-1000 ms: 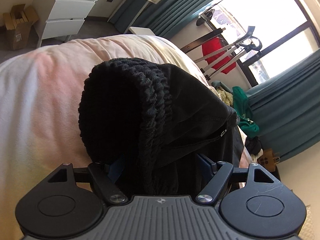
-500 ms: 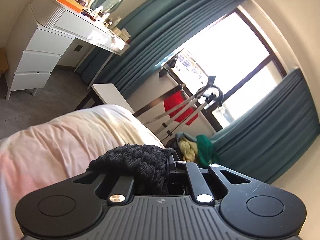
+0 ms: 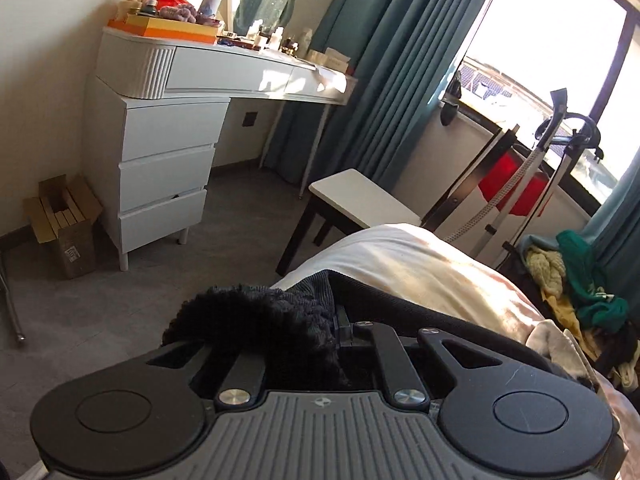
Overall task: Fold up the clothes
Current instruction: 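Lower the held sweatpants onto the bed and open both tools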
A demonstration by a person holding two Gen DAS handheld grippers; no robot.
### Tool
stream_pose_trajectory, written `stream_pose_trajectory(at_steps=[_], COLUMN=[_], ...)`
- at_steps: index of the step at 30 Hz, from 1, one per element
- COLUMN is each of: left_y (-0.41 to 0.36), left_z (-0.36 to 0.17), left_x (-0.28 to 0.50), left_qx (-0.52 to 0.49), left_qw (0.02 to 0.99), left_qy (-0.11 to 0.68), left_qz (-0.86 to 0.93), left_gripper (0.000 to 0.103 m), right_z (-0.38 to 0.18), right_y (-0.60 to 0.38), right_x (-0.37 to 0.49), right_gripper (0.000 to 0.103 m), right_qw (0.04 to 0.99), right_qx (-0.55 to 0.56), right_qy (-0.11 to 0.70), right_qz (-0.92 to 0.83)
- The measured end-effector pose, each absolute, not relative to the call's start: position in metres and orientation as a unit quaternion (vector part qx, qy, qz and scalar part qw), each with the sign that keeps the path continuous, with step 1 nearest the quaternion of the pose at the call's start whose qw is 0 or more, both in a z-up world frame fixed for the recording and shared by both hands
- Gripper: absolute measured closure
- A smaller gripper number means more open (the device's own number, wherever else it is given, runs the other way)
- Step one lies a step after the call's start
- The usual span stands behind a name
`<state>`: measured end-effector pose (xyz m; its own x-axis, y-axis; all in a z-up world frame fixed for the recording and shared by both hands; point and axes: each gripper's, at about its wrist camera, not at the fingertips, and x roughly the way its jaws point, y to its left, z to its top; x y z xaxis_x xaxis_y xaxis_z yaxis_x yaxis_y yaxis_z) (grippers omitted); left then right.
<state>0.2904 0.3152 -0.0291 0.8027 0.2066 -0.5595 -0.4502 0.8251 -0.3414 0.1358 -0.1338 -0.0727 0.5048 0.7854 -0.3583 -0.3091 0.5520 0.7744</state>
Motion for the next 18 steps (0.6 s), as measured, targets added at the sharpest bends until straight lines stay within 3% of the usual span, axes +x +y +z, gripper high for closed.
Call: stream_pose_trajectory(at_steps=[2,7,9,12,18], left_y=[0.316,0.312,0.306,0.285,0.207], left_z=[-0.032,-0.019,-0.014,-0.003,0.014], left_x=[0.285,0.241,0.218,0.174,0.097], left_qx=[-0.227,-0.211,-0.197,-0.16,-0.1], left_qw=[0.923,0.933,0.937,0.948,0.965], left_qy=[0.26,0.259,0.255,0.238,0.226], left_qz=[0.169,0.135,0.131,0.14,0.091], left_gripper=[0.088,0.051,0.045,0.027,0.025], right_z=[-0.066,-0.045,-0.036,-0.02,-0.01], right_y=[-0.135,-0.143,-0.148,-0.158,-0.177], right_x=[0.135,0.122,0.112,0.097,0.08], right_gripper=[0.082,0.082,0.082,0.081,0.081], right_qw=[0.809,0.838,0.856,0.877,0.921], right_qx=[0.313,0.252,0.225,0.196,0.157], right_qy=[0.364,0.351,0.338,0.316,0.275], right_qz=[0.339,0.332,0.322,0.304,0.228])
